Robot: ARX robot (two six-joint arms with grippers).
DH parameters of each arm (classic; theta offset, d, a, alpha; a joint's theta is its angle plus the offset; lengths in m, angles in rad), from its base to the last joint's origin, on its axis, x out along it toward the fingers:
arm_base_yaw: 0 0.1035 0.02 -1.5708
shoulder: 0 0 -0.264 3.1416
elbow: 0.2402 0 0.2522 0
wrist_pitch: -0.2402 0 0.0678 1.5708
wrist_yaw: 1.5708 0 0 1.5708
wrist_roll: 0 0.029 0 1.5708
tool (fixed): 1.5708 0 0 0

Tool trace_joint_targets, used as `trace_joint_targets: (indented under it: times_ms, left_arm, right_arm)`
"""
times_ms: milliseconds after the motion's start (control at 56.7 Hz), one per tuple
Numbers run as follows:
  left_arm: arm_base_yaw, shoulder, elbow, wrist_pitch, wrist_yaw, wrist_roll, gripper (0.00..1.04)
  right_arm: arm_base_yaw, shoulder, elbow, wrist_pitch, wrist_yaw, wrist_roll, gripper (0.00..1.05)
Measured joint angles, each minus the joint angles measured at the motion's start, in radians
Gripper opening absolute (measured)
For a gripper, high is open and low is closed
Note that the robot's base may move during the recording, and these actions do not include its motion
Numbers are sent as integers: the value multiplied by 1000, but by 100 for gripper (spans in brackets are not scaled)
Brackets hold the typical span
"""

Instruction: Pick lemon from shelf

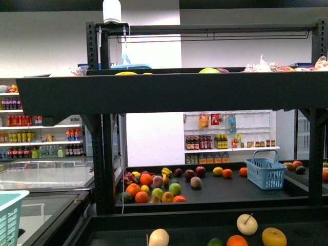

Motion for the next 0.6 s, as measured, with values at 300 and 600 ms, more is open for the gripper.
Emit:
trace_joint_targets:
  times_ms: [300,600]
  left_arm:
    - [0,-73,-40,-32,0,2,3]
    - [0,-275,-84,-188,-2,2,3]
  right_arm:
    - [0,0,0,0,0,0,97]
    - [0,-1,0,0,0,0,97]
